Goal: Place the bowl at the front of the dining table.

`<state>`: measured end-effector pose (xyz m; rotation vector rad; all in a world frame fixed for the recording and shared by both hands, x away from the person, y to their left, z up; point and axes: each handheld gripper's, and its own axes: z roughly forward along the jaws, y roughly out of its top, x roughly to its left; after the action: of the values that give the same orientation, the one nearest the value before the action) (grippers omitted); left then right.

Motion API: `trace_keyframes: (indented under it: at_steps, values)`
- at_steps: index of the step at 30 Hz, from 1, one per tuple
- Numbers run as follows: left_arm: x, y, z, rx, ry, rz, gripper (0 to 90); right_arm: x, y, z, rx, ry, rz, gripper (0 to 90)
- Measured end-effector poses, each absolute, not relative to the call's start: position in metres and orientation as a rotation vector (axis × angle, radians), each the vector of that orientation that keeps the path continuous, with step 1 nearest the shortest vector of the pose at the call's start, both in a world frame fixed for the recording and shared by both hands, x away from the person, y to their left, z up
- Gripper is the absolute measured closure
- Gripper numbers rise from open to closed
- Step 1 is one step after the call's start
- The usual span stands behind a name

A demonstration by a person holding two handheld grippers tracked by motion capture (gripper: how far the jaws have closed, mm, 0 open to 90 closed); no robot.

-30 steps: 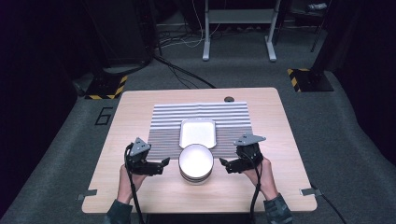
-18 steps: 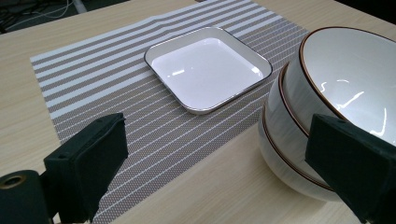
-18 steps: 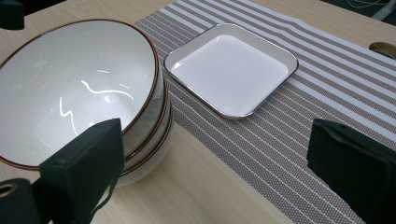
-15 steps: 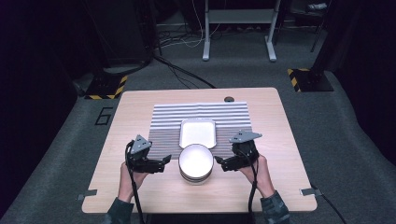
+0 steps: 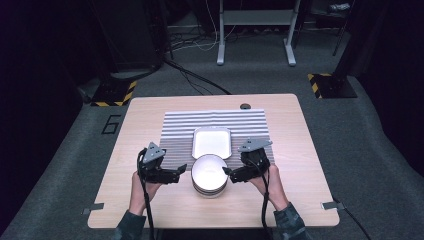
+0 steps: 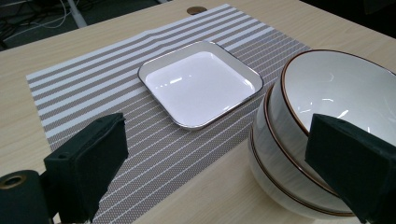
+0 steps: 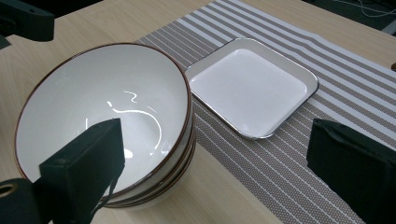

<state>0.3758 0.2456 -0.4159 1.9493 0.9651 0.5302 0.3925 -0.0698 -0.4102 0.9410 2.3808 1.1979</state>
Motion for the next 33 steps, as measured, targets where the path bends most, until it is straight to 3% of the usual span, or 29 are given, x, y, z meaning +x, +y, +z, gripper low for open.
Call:
trace_keyframes:
  at_steps: [26,33]
  values:
    - [0.389,0.202,-0.442,2.044,0.918,0.372,6.3,0.398,-0.031,-0.433,0.908,2.499,1.09,3.5]
    - [0.391,0.195,-0.451,2.068,0.912,0.342,13.3,0.401,-0.027,-0.444,0.922,2.506,1.063,7.2]
